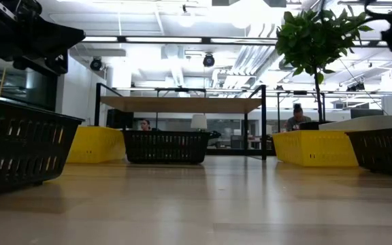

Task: Stack baskets on shelf by color
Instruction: Stack the middle black bin on the top black bin

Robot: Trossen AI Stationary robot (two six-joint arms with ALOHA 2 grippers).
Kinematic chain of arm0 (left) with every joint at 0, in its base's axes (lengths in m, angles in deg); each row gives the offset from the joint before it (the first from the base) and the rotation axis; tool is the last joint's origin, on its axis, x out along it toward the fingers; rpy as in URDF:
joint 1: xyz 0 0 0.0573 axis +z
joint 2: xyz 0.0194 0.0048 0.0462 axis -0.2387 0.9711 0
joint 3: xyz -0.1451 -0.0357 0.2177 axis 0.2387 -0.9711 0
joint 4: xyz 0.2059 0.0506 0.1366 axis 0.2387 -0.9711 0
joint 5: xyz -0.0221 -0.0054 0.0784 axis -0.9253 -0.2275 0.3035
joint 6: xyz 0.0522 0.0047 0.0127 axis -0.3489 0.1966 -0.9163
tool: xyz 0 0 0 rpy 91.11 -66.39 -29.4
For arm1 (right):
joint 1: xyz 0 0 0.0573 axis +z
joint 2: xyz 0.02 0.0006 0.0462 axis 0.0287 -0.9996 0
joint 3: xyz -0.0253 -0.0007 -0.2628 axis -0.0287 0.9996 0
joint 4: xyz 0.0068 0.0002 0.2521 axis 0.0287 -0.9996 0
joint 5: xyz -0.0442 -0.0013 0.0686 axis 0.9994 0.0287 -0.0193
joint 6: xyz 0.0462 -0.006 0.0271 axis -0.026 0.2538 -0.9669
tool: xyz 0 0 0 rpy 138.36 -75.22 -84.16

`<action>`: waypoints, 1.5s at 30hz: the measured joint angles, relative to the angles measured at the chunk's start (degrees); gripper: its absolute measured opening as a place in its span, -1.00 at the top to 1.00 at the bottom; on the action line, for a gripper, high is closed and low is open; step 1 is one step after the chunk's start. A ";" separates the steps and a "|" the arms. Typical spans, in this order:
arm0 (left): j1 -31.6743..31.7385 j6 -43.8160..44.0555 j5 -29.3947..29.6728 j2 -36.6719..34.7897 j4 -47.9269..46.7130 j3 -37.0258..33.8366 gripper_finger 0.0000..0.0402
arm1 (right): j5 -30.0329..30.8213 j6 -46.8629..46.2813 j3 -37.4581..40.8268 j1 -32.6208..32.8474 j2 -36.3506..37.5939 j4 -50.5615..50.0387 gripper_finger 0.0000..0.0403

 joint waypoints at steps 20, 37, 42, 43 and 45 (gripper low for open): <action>0.00 0.00 -0.02 0.00 0.00 0.00 1.00 | 0.38 -4.62 0.06 2.22 -13.68 -3.09 0.17; 0.02 0.00 -0.04 0.00 0.00 0.00 1.00 | 3.71 -11.51 0.08 2.22 -24.10 -2.43 0.17; 0.01 0.00 -0.04 0.00 0.00 0.00 1.00 | 3.36 -15.03 0.10 3.22 -25.87 -2.31 0.17; 0.02 0.00 -0.04 -0.01 0.00 0.01 1.00 | 3.34 -16.14 0.33 3.50 -26.12 -2.12 0.17; 0.01 0.01 -0.04 -0.01 0.00 0.00 1.00 | 3.07 -18.01 2.00 4.10 -26.25 -0.33 0.17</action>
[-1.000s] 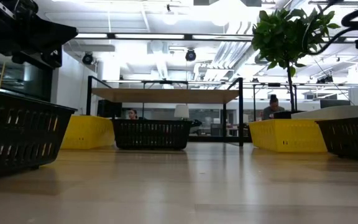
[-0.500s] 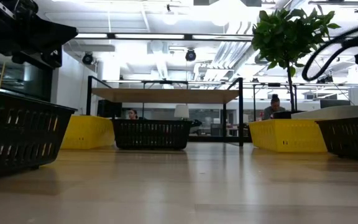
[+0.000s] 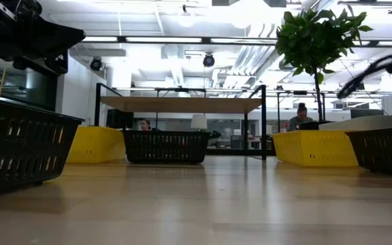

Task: Stack baskets on shelf by color
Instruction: Stack the middle black bin on the top black bin

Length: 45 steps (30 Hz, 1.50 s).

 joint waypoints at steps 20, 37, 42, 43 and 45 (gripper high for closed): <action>0.00 -0.01 0.00 0.01 0.00 0.00 1.00 | 2.33 0.48 0.95 0.80 0.31 1.40 0.73; -0.02 -0.01 0.00 0.01 0.00 0.02 1.00 | 26.36 27.87 -26.31 -0.31 0.34 -3.55 1.00; 0.01 -0.01 0.00 0.00 0.00 0.00 1.00 | 39.56 44.78 -27.64 -5.85 0.34 10.25 1.00; -0.02 -0.01 0.00 -0.01 0.00 0.00 1.00 | 41.51 48.74 -27.14 -7.47 0.34 14.49 1.00; 0.01 -0.01 0.00 0.01 0.00 0.00 1.00 | 45.25 56.74 -25.56 -10.90 0.34 23.82 1.00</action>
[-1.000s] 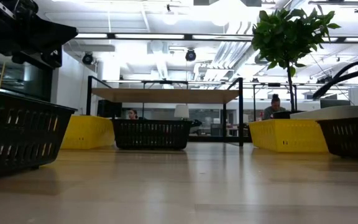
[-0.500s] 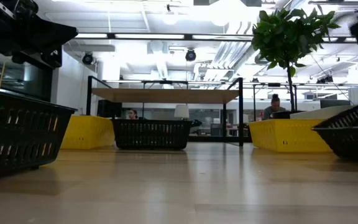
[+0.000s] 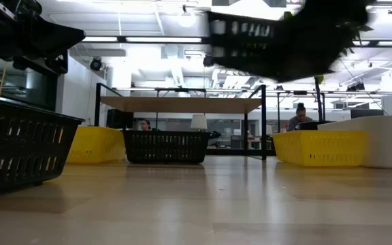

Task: Stack baskets on shelf by color
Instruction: Stack the middle black bin on the top black bin

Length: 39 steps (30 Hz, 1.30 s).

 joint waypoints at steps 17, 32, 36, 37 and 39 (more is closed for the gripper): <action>0.00 0.00 0.00 0.00 0.00 0.00 1.00 | -4.92 21.93 16.56 -24.97 -0.95 62.62 1.00; -0.01 0.01 0.01 0.00 0.00 0.00 1.00 | -4.51 20.30 13.78 -26.12 -14.54 71.68 1.00; 0.00 0.00 0.02 0.00 -0.02 0.00 1.00 | -4.06 20.30 13.71 -26.37 -14.60 69.74 1.00; -0.02 0.00 0.02 0.00 -0.02 0.00 1.00 | -3.78 20.30 13.71 -26.41 -14.60 68.88 1.00; -0.02 0.01 0.02 0.00 -0.02 0.00 1.00 | -3.48 20.30 13.71 -26.42 -14.60 67.36 1.00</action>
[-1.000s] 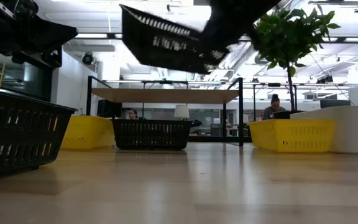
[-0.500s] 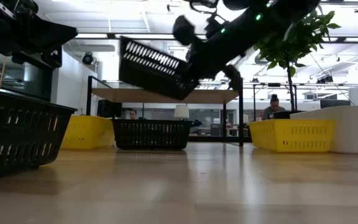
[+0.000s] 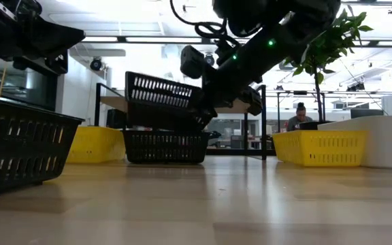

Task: Stack baskets on shelf by color
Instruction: Stack the middle black bin on the top black bin

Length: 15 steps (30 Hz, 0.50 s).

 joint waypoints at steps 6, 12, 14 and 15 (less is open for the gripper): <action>0.02 -0.01 0.00 0.00 0.00 0.00 1.00 | 0.32 -1.34 0.00 0.00 0.00 -3.84 1.00; 0.01 -0.01 0.00 0.00 0.00 0.00 1.00 | 0.68 -0.80 0.00 -0.02 0.00 -6.39 1.00; 0.02 -0.01 -0.01 0.00 0.00 0.00 1.00 | 0.85 0.05 0.00 -0.02 0.00 -6.64 1.00; 0.02 -0.01 -0.02 0.00 0.00 0.00 1.00 | 1.09 0.29 0.00 -0.02 0.00 -6.84 1.00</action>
